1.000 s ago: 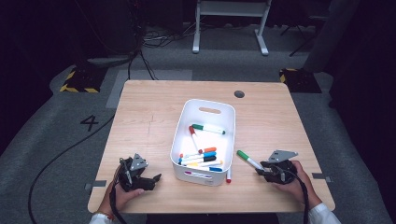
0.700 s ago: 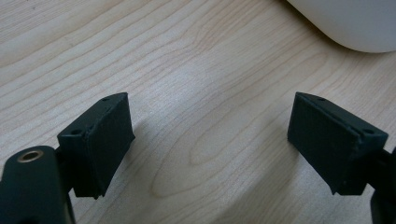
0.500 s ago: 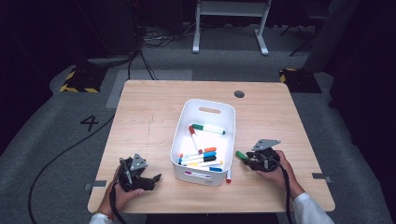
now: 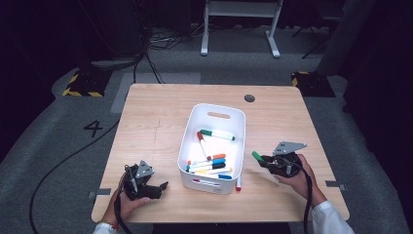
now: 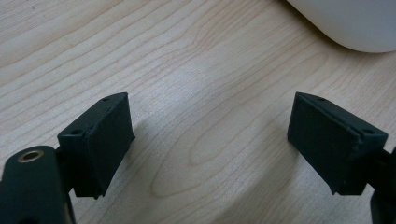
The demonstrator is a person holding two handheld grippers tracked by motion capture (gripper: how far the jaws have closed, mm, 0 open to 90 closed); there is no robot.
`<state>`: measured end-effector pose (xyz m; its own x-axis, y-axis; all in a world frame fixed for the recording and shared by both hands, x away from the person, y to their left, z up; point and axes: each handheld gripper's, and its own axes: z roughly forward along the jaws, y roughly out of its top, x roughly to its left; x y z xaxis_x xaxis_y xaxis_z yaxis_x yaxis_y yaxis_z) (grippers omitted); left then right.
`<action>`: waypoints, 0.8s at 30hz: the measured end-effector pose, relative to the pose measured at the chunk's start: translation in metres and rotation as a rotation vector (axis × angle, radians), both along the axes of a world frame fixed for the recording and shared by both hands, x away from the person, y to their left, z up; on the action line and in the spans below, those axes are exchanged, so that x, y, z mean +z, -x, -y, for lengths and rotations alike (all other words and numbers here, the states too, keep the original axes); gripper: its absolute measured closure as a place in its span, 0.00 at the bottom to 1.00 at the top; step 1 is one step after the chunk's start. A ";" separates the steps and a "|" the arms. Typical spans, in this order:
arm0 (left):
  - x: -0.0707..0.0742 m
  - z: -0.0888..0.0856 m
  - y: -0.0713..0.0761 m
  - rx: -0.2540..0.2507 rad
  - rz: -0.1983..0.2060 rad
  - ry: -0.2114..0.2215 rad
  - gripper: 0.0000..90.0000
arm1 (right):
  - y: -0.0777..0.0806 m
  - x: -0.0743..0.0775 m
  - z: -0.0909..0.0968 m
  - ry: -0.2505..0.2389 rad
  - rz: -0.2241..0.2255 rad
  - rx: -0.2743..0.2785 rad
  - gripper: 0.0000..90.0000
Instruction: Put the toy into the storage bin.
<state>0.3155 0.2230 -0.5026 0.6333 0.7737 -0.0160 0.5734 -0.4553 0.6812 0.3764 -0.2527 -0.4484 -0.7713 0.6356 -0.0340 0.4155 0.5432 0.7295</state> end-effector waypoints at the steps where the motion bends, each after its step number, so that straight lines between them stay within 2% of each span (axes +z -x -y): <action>1: 0.000 0.000 0.000 0.000 0.000 0.000 0.16 | 0.000 0.000 0.000 0.000 0.000 0.000 0.83; 4: 0.000 0.000 0.000 0.005 0.003 -0.002 0.16 | 0.003 0.018 0.001 -0.033 0.025 0.012 0.83; 5: 0.000 0.000 0.000 -0.001 0.000 0.001 0.16 | 0.003 0.018 0.001 -0.033 0.025 0.012 0.83; 6: 0.000 0.000 0.000 0.000 0.000 0.000 0.16 | 0.004 0.028 0.000 -0.048 0.038 0.020 0.83; 8: 0.000 0.000 0.000 -0.001 0.000 0.002 0.16 | 0.005 0.034 0.000 -0.045 0.054 0.025 0.83; 9: 0.000 0.000 0.000 0.000 -0.004 0.003 0.16 | 0.006 0.040 -0.001 -0.048 0.062 0.030 0.83; 10: 0.000 0.000 0.000 0.000 0.000 0.000 0.16 | 0.008 0.053 -0.002 -0.056 0.079 0.039 0.83; 12: 0.000 0.000 0.000 0.000 0.000 0.000 0.16 | 0.009 0.066 -0.003 -0.065 0.100 0.054 0.83; 13: 0.000 0.000 0.000 0.000 0.000 0.000 0.16 | 0.009 0.066 -0.003 -0.065 0.100 0.054 0.83; 14: 0.000 0.000 0.000 0.000 0.000 0.000 0.16 | 0.010 0.079 -0.006 -0.051 0.123 0.067 0.83; 15: 0.000 0.000 0.000 0.000 0.001 0.000 0.16 | 0.010 0.079 -0.006 -0.051 0.123 0.067 0.83; 18: 0.000 0.000 0.000 0.000 0.000 -0.001 0.16 | 0.012 0.100 -0.014 -0.056 0.157 0.095 0.83; 19: 0.000 0.000 0.000 0.000 0.000 -0.001 0.16 | 0.012 0.100 -0.014 -0.056 0.157 0.095 0.83; 24: 0.000 0.000 0.000 -0.001 0.001 0.000 0.16 | 0.015 0.125 -0.027 -0.065 0.180 0.122 0.83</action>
